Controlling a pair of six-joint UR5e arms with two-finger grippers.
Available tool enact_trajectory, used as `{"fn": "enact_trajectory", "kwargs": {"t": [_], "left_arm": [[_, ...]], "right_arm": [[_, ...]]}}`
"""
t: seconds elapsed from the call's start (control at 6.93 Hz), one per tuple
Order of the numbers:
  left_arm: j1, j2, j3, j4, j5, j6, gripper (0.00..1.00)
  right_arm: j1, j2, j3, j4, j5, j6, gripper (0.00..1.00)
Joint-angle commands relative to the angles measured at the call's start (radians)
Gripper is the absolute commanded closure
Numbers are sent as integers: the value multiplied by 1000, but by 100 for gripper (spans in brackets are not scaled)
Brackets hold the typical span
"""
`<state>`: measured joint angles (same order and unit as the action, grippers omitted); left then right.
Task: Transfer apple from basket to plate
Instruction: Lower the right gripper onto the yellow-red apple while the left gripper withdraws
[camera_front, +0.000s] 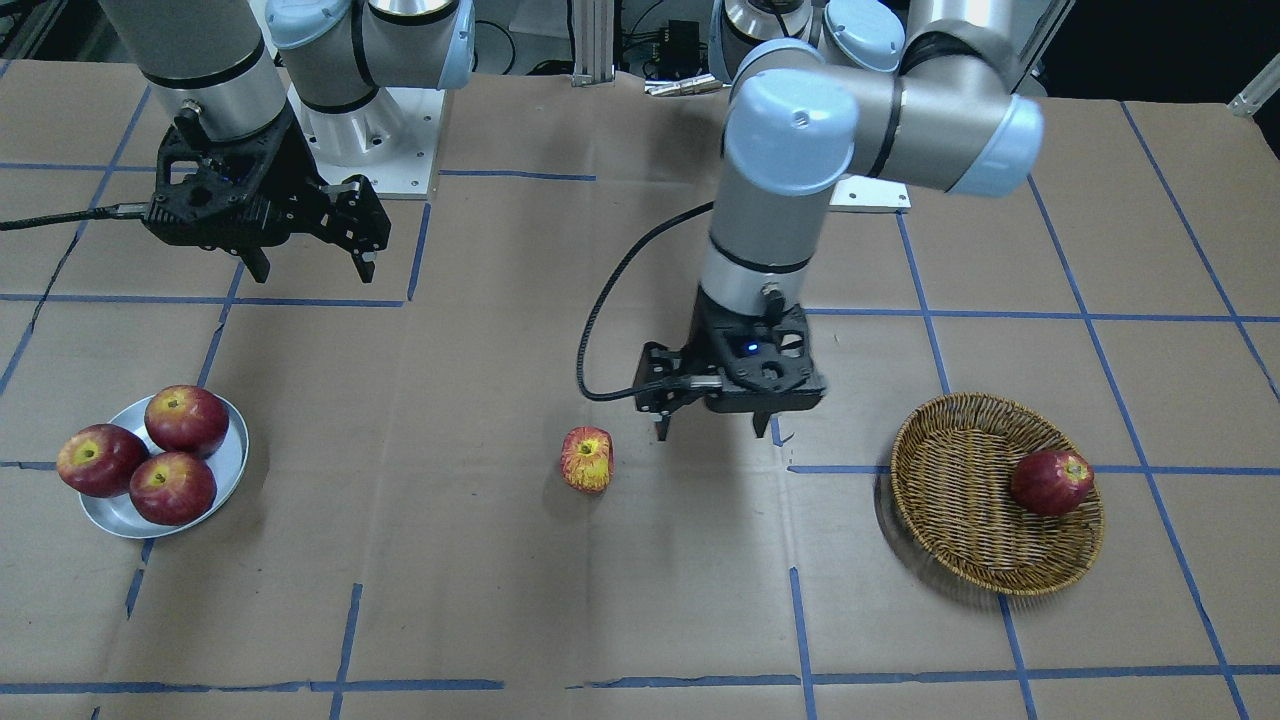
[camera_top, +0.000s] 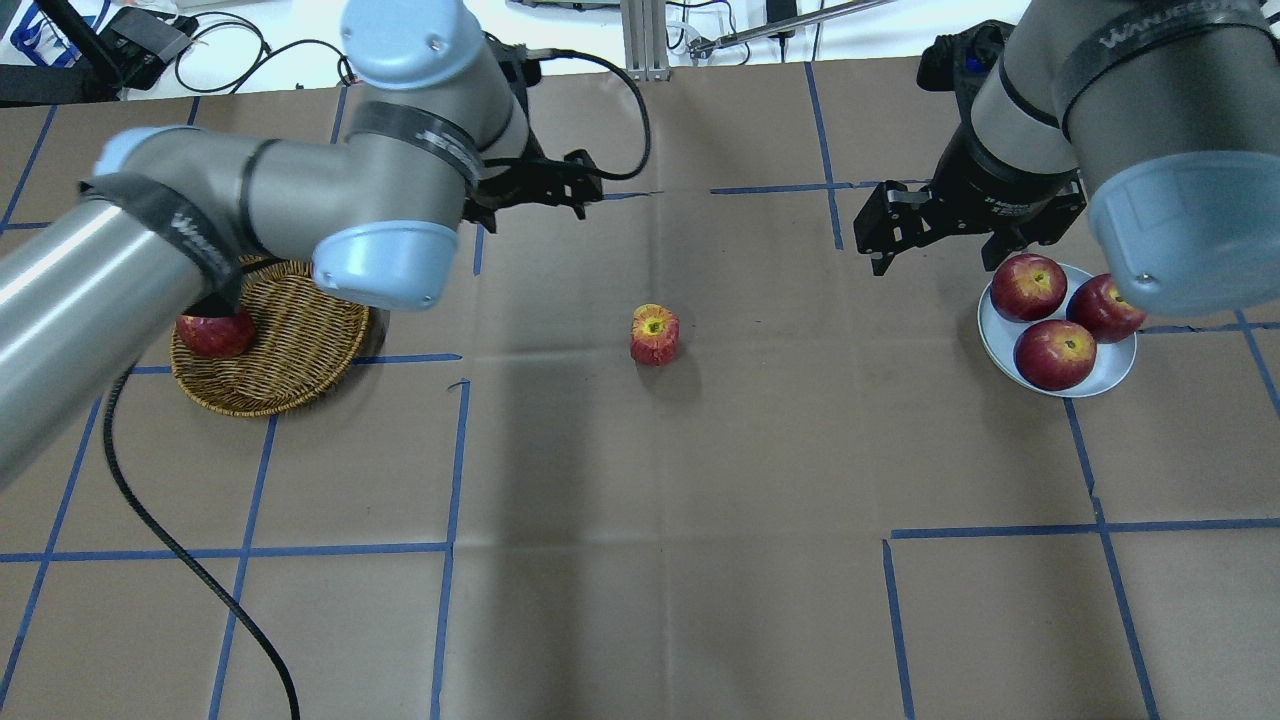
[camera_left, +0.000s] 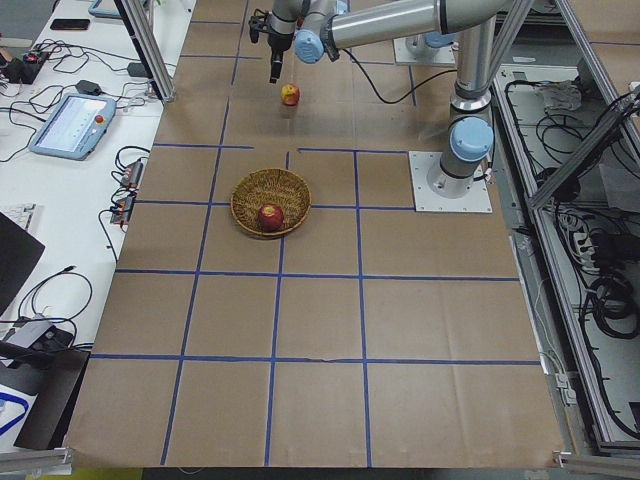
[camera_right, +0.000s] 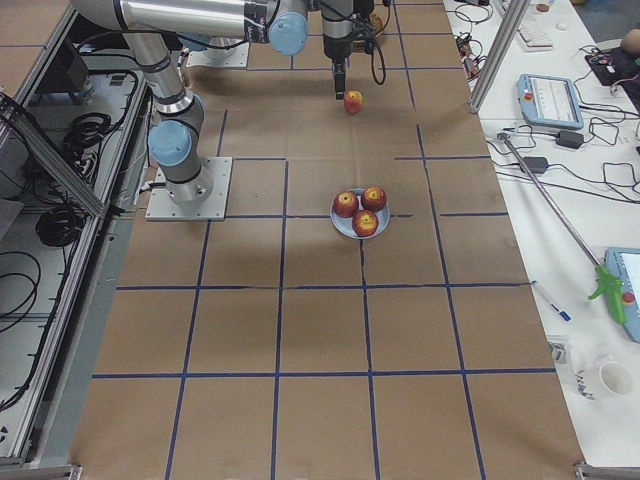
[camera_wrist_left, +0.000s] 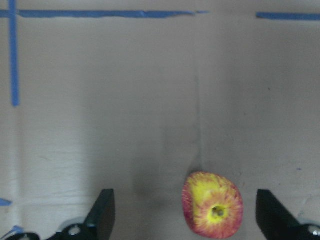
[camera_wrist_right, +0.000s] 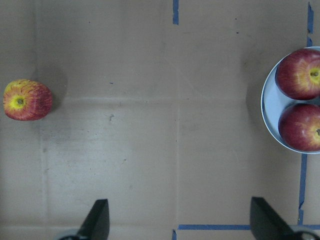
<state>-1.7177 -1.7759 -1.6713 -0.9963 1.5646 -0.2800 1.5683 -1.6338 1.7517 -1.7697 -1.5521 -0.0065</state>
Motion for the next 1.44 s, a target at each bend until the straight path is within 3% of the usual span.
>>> {"fn": "enact_trajectory", "kwargs": {"t": [0.0, 0.29, 0.43, 0.58, 0.72, 1.3], "left_arm": [[192, 143, 4, -164, -1, 37, 1], [211, 156, -14, -203, 0, 258, 1], [201, 153, -18, -218, 0, 274, 1], [185, 165, 16, -325, -12, 275, 1], [158, 191, 16, -359, -9, 277, 1], [95, 210, 21, -403, -14, 268, 1]], "right_arm": [[16, 12, -1, -13, 0, 14, 0], [143, 115, -68, -60, -2, 147, 0], [236, 196, -131, -79, -9, 245, 0], [306, 281, -176, -120, -14, 332, 0], [353, 346, -181, -199, -16, 386, 0], [398, 530, -173, -354, -16, 459, 0]]}}
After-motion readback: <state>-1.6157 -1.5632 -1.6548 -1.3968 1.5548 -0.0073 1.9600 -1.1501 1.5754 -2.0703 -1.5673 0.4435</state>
